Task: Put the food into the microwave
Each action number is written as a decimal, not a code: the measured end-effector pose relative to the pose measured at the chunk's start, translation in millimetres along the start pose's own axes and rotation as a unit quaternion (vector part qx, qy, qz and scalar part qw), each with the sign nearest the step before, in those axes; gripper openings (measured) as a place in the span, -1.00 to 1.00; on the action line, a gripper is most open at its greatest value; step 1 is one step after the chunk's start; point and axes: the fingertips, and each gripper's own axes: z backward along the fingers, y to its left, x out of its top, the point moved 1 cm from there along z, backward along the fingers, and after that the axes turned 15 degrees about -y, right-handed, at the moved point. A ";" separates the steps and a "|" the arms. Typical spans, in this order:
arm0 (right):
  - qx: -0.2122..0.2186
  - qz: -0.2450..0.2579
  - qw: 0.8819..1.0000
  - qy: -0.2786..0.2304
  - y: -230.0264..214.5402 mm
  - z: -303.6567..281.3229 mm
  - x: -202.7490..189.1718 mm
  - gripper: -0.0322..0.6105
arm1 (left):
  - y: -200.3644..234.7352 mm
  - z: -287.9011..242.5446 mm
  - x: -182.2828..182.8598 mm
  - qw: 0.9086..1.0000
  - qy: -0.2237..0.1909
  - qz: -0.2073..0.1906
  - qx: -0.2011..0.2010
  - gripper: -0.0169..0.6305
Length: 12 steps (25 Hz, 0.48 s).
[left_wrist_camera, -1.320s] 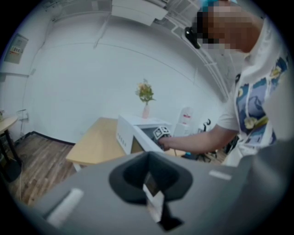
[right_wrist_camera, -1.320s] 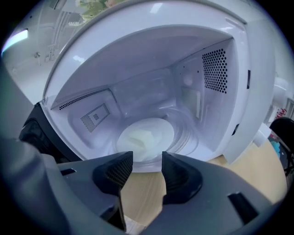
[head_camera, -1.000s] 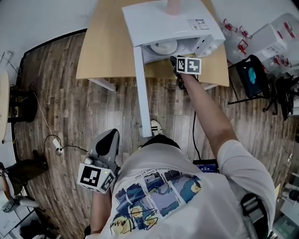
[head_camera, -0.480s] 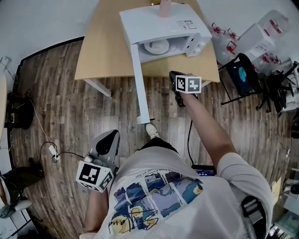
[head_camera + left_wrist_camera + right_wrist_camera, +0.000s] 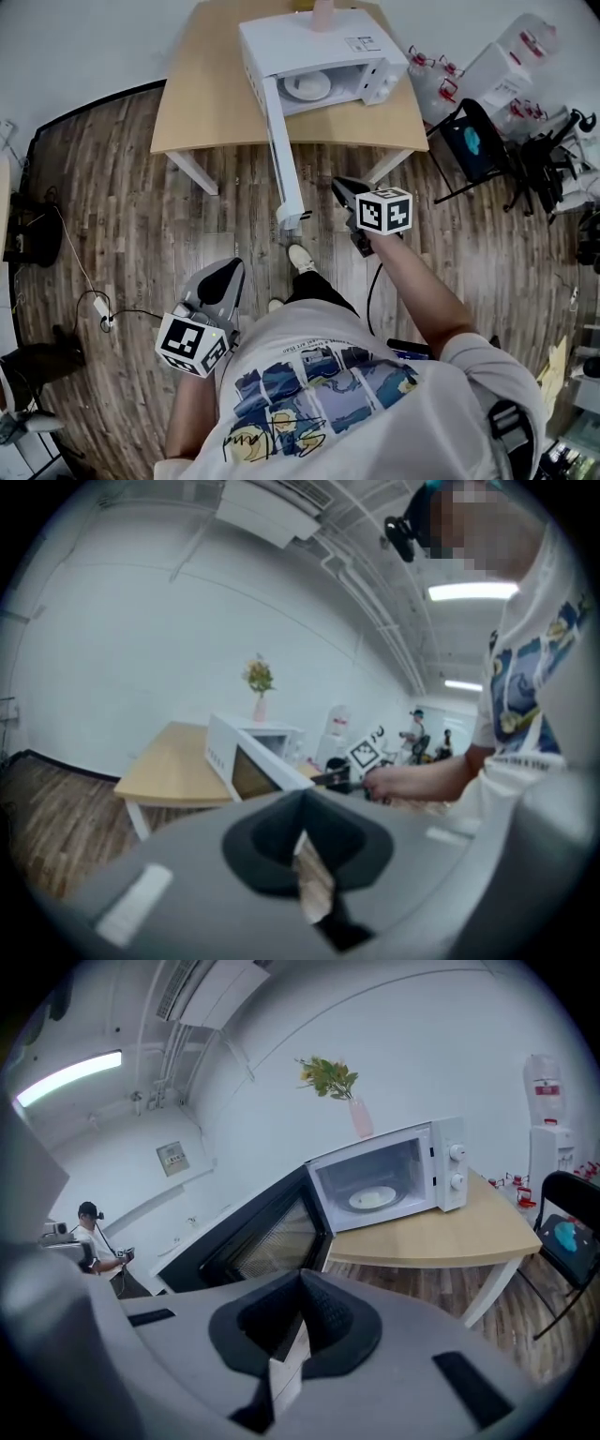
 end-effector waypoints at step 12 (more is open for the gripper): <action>0.058 0.048 0.997 -0.021 87.2 82.6 -15.3 -0.88 | -17.3 38.4 -26.9 1.000 0.002 0.017 -0.024 -0.92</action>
